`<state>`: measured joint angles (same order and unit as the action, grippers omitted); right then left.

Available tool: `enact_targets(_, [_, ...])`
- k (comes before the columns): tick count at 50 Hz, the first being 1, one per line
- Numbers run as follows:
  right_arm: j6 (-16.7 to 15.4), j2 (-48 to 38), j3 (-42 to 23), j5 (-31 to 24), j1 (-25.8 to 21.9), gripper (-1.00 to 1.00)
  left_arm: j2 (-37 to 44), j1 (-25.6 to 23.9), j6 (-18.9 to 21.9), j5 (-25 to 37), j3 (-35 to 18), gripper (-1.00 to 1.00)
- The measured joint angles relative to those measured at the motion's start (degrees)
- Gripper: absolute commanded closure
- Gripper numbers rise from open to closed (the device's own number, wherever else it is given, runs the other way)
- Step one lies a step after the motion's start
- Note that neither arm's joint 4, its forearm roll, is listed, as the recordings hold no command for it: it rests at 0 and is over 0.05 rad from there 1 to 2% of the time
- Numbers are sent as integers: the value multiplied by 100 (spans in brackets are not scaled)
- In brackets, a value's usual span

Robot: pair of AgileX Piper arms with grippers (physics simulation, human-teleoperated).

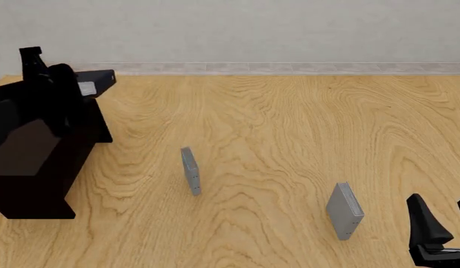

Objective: Pick up the book in the middle and place it on the cabinet shelf.

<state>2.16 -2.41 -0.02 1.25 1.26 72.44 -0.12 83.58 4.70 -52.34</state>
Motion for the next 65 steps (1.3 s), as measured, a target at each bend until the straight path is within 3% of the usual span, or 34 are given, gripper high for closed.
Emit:
enact_targets(40, [-3, -4, 0, 2, -1, -100, 336, 1196, -25, -217, 171, 100])
enact_targets(53, [2, -1, 0, 0, 2, -100, 379, 1551, 438, -604, 667, 100])
enact_targets(65, [6, 2, 0, -2, 4, -100, 436, 1645, 547, -976, 861, 100])
